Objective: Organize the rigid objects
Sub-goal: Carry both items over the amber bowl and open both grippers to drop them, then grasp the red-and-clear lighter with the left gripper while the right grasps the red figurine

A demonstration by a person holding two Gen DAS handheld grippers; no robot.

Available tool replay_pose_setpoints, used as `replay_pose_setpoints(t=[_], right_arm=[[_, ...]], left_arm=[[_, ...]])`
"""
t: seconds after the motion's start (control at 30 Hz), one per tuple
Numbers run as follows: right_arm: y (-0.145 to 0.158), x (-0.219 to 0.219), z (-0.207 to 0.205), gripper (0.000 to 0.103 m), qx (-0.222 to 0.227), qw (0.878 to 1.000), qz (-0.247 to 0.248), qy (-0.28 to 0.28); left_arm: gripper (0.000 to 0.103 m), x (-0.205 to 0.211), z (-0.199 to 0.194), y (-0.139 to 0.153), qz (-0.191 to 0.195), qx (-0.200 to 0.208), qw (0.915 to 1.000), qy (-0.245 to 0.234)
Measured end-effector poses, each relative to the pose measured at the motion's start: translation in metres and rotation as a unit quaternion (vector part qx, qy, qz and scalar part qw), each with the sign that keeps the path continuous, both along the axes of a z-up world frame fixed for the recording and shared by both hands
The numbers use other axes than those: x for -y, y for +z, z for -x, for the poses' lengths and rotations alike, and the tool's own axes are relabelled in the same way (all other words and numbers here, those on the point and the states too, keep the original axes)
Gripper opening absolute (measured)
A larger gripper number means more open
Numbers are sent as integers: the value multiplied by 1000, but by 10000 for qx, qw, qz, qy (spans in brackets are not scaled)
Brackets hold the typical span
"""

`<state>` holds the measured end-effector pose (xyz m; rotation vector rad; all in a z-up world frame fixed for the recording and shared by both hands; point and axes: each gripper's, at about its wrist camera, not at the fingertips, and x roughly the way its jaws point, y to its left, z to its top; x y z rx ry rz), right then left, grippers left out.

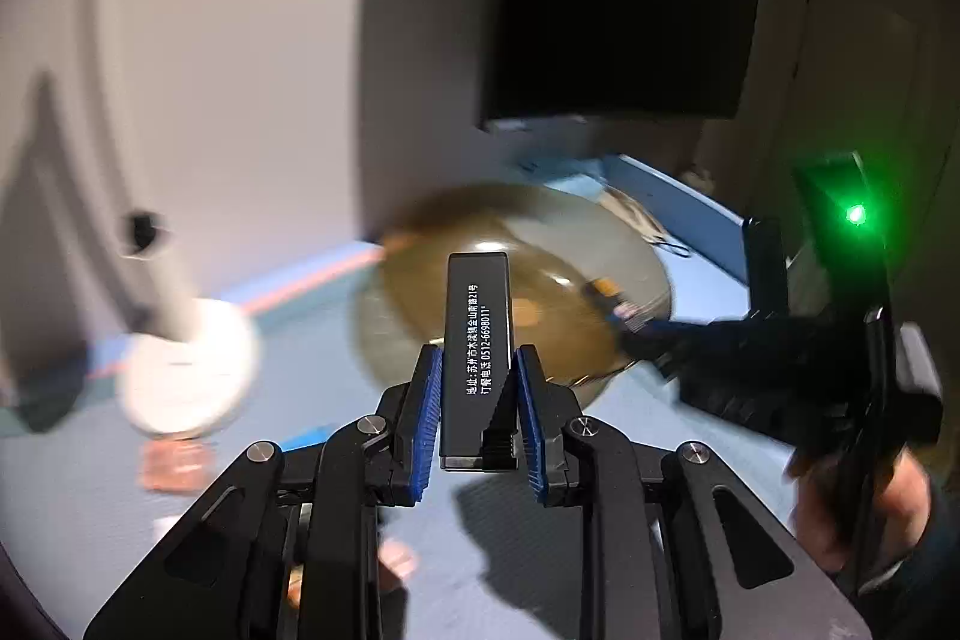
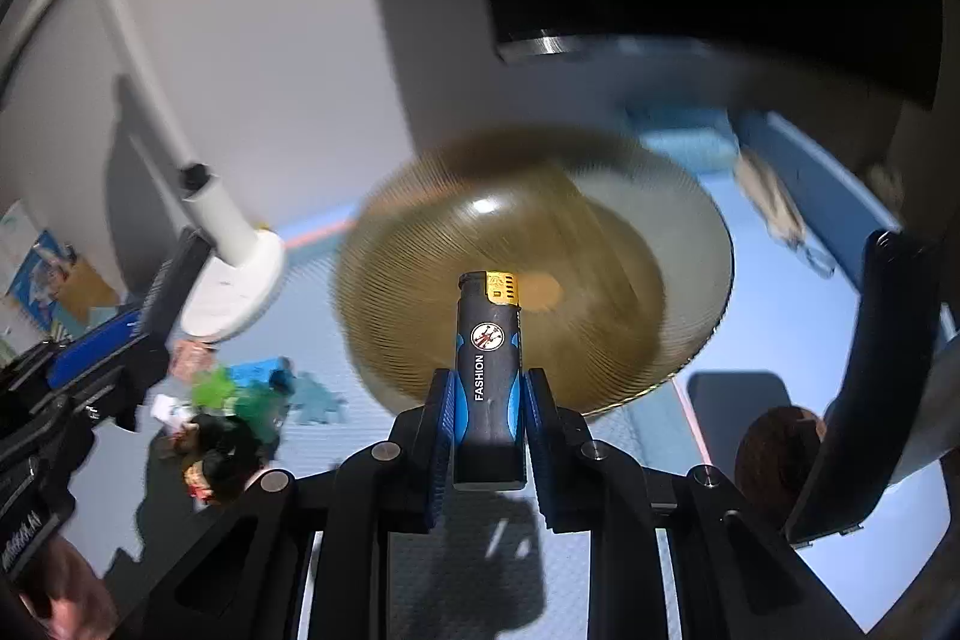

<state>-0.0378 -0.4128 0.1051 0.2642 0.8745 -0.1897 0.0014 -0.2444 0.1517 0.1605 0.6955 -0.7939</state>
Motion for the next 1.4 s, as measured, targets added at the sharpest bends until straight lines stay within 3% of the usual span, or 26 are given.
replay_pose_setpoints(t=[0.2,0.43,0.47,0.5,0.53,0.6,0.67,0.83,0.93,1.0,1.1,1.13,1.3,1.4], right_arm=[[-21,13,-13,22,-554,9984,132,25],[-23,18,-18,22,-746,9967,314,13],[-21,20,-20,23,-725,9970,256,5],[-18,23,-18,23,-677,9976,165,-17],[-15,26,-15,26,-613,9981,77,-71],[-5,36,-3,31,-363,9990,-97,-251],[6,42,14,34,-92,9990,-137,-404],[19,31,39,37,134,9991,-243,-327],[27,8,44,38,270,9990,-341,-47],[31,-14,46,42,388,9982,-374,250],[28,-46,48,58,518,9963,-375,582],[23,-55,48,58,555,9952,-438,670],[-34,-92,41,58,461,9908,-784,1003],[-68,-104,35,58,222,9913,-792,1028]], left_arm=[[21,64,-24,-39,-472,-354,9978,-303],[21,77,-38,-55,-573,-668,9956,-324],[26,76,-38,-53,-517,-701,9956,-340],[42,72,-39,-48,-444,-686,9963,-272],[49,66,-39,-42,-372,-643,9970,-204],[69,48,-36,-27,-147,-524,9985,-37],[77,17,-28,-8,151,-360,9991,158],[77,-51,-3,20,374,89,9969,683],[77,-95,10,27,494,100,9934,1034],[77,-123,18,21,525,108,9896,1338],[77,-166,23,3,473,33,9800,1930],[77,-182,24,-6,464,-49,9767,2093],[77,-226,12,-69,12,-460,9578,2839],[77,-237,10,-94,-95,-566,9551,2908]])
